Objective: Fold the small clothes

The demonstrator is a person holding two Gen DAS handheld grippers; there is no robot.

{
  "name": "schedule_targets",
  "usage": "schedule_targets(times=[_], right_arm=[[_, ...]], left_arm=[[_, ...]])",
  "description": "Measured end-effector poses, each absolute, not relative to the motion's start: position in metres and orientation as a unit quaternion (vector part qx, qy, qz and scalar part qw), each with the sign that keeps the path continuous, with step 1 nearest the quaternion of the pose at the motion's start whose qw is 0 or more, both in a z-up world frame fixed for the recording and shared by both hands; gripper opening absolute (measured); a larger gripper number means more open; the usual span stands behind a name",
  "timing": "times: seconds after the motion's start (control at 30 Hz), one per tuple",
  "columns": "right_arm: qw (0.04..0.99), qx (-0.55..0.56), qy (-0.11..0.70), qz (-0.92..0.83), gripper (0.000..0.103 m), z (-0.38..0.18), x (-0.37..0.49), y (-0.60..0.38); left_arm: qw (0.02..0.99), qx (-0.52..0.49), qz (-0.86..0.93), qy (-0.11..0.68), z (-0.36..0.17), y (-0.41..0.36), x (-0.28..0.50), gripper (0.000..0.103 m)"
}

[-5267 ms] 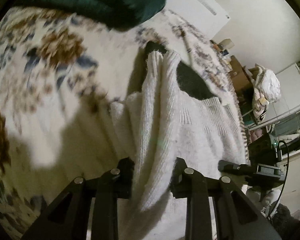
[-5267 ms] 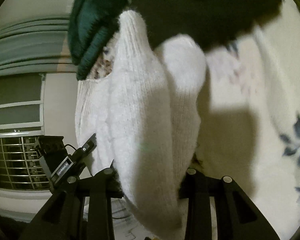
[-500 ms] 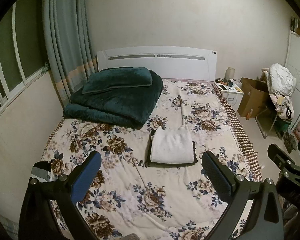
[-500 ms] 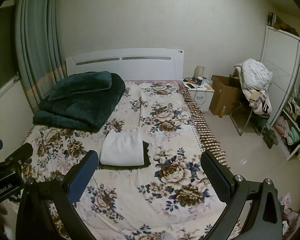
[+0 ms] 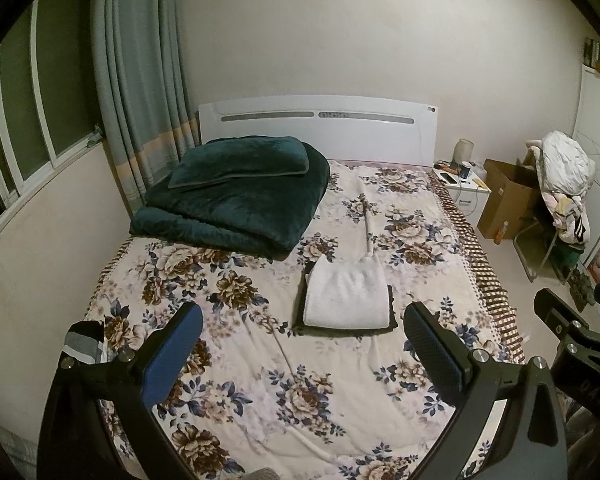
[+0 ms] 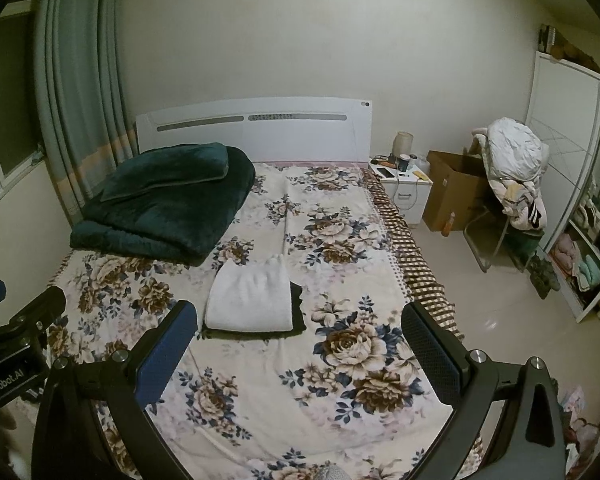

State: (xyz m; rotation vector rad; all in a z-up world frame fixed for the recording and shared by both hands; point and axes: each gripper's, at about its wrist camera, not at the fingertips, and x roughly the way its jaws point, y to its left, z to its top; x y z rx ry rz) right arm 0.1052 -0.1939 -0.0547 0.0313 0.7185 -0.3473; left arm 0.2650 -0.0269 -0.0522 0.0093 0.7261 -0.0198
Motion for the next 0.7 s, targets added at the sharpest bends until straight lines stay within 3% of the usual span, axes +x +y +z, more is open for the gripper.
schedule_targets(times=[0.7], right_arm=[[0.922, 0.015, 0.347, -0.171, 0.103, -0.0554, 0.1000, -0.1904]], left_arm=[[0.936, 0.004, -0.009, 0.352, -0.0537, -0.0262, 0.2607, 0.103]])
